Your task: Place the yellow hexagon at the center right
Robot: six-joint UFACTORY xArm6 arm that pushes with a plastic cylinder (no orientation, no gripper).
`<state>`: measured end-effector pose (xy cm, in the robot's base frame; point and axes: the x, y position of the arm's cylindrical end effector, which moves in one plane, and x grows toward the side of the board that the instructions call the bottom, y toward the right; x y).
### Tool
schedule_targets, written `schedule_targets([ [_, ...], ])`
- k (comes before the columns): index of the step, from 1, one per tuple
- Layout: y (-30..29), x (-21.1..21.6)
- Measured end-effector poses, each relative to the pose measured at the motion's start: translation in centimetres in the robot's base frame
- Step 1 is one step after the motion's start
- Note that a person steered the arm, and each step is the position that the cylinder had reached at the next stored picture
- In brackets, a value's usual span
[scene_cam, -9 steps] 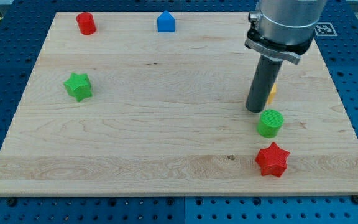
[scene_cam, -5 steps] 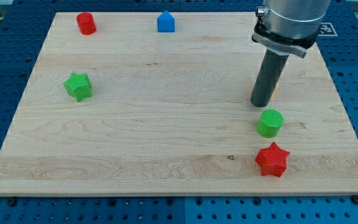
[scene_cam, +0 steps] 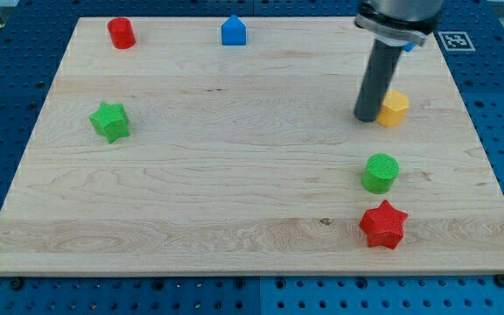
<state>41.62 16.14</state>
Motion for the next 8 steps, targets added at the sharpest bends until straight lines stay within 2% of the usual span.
schedule_targets([
  [2, 2.5, -0.1],
  [4, 3.0, -2.6],
  [5, 4.3, -0.9],
  [8, 5.5, -0.8],
])
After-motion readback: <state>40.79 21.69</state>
